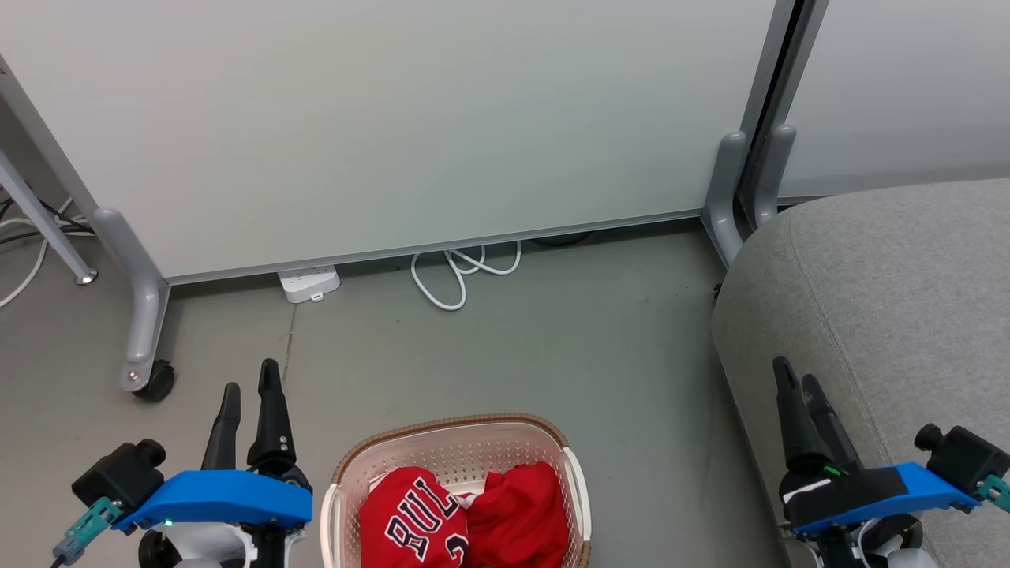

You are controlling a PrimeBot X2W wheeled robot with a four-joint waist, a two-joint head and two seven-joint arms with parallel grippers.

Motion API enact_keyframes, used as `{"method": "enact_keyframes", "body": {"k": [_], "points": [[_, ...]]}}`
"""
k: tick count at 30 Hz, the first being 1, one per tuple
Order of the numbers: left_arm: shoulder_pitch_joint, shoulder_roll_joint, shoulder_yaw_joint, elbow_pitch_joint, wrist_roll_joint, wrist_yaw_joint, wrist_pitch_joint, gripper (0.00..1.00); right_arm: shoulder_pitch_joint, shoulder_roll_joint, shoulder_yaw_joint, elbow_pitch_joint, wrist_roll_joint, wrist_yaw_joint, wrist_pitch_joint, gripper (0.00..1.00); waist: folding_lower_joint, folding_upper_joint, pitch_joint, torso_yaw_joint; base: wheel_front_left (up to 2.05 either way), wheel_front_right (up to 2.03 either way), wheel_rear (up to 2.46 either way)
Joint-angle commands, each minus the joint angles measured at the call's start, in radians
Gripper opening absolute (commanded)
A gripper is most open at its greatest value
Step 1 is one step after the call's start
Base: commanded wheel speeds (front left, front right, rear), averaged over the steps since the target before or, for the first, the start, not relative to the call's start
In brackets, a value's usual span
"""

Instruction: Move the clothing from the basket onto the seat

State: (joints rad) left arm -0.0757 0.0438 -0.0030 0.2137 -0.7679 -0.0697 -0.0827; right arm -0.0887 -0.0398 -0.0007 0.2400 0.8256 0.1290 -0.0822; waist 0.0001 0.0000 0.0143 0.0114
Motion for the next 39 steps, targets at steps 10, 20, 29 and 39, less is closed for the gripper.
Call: {"method": "enact_keyframes", "body": {"k": [10, 20, 29, 39], "points": [[-0.025, 0.01, -0.028, 0.004, 0.154, 0.006, -0.039, 1.0, -0.017, -0.009, 0.021, 0.009, -0.15, 0.002, -0.04, 1.0, -0.0001, 0.0, -0.002, 0.004, 0.0, 0.0, 0.0], [-0.029, 0.011, -0.049, 0.014, 0.267, 0.009, -0.067, 1.0, -0.013, -0.01, 0.037, 0.017, -0.263, 0.002, -0.068, 1.0, -0.0001, 0.0, -0.003, 0.007, 0.0, 0.0, 0.0], [-0.024, 0.011, -0.062, 0.024, 0.363, 0.014, -0.09, 1.0, -0.013, -0.011, 0.05, 0.023, -0.353, 0.002, -0.09, 1.0, -0.0001, 0.0, -0.004, 0.009, 0.0, 0.0, 0.0], [-0.031, 0.011, -0.073, 0.035, 0.458, 0.016, -0.114, 1.0, -0.01, -0.011, 0.059, 0.028, -0.45, 0.002, -0.115, 1.0, -0.0001, 0.0, -0.003, 0.012, 0.0, 0.0, 0.0]]}}
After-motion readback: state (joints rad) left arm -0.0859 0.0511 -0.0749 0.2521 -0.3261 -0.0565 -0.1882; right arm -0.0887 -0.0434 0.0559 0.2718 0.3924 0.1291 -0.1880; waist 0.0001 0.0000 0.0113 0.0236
